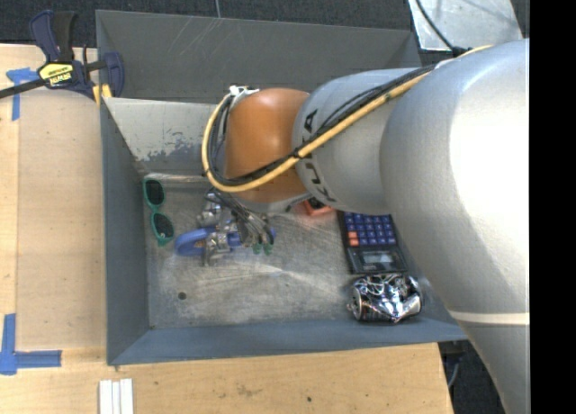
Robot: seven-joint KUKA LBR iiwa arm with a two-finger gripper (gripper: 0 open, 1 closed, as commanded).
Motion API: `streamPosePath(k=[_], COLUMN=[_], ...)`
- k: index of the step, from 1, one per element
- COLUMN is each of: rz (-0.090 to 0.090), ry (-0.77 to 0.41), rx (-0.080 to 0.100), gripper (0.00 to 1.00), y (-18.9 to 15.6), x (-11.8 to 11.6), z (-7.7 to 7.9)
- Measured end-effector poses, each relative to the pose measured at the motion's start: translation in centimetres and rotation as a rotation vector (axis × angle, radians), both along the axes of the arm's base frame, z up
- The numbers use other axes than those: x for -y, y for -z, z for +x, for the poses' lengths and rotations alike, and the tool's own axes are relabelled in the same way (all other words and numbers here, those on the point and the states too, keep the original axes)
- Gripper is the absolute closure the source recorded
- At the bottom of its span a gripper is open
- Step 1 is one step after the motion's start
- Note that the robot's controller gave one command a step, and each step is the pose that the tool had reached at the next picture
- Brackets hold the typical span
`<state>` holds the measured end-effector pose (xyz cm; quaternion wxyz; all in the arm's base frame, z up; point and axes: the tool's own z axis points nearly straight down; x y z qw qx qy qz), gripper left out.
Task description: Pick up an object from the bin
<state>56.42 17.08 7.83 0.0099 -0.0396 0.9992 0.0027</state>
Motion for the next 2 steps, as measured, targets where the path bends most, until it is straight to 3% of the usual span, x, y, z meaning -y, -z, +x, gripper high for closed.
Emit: streamPosePath(k=[1,2], rz=[0.0,-0.005], ry=[0.001,-0.025], rx=[0.0,-0.013], gripper=[1.0,1.0], y=[0.0,-19.0], x=[0.0,-0.9], z=[0.0,-0.3])
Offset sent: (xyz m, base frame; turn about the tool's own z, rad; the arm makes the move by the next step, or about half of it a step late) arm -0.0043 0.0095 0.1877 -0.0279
